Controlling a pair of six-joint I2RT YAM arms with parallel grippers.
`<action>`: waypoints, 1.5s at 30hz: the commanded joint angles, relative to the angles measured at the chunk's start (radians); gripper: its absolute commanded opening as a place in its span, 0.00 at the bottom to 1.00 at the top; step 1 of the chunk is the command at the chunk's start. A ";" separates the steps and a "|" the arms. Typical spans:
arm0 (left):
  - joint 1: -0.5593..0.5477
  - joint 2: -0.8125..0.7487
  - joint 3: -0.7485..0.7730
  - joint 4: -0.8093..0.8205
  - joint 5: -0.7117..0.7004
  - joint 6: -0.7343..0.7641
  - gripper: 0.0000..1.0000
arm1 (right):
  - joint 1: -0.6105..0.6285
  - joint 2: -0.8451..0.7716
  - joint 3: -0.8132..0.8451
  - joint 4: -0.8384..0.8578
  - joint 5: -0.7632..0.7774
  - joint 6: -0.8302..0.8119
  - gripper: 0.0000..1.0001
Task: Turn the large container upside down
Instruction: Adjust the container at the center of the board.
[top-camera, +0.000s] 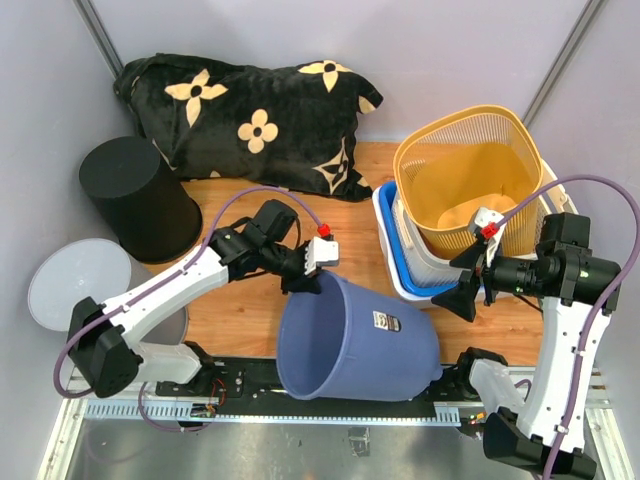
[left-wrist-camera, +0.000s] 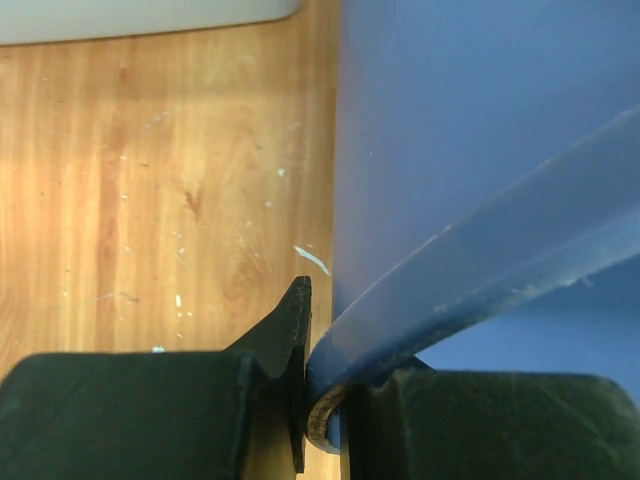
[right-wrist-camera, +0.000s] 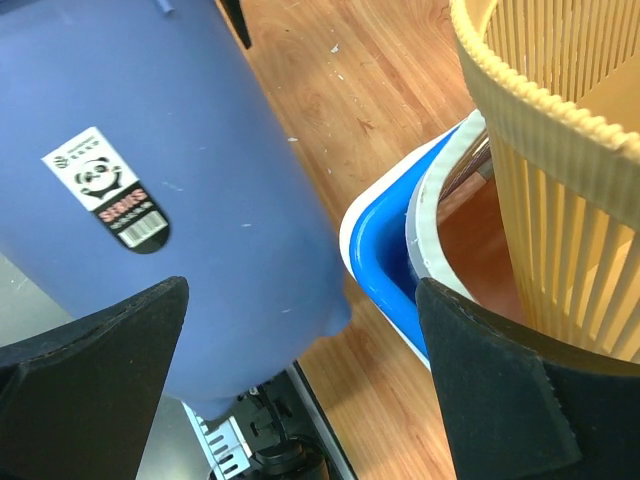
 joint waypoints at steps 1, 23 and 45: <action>0.020 0.085 -0.079 0.177 -0.435 0.023 0.00 | 0.002 -0.015 0.027 -0.020 0.011 0.018 0.99; 0.117 0.375 -0.050 0.469 -0.773 0.031 0.52 | 0.004 -0.050 0.030 -0.020 0.006 0.048 1.00; 0.278 0.187 0.288 0.110 -0.632 -0.106 0.99 | 0.011 -0.077 0.040 -0.020 0.010 0.063 1.00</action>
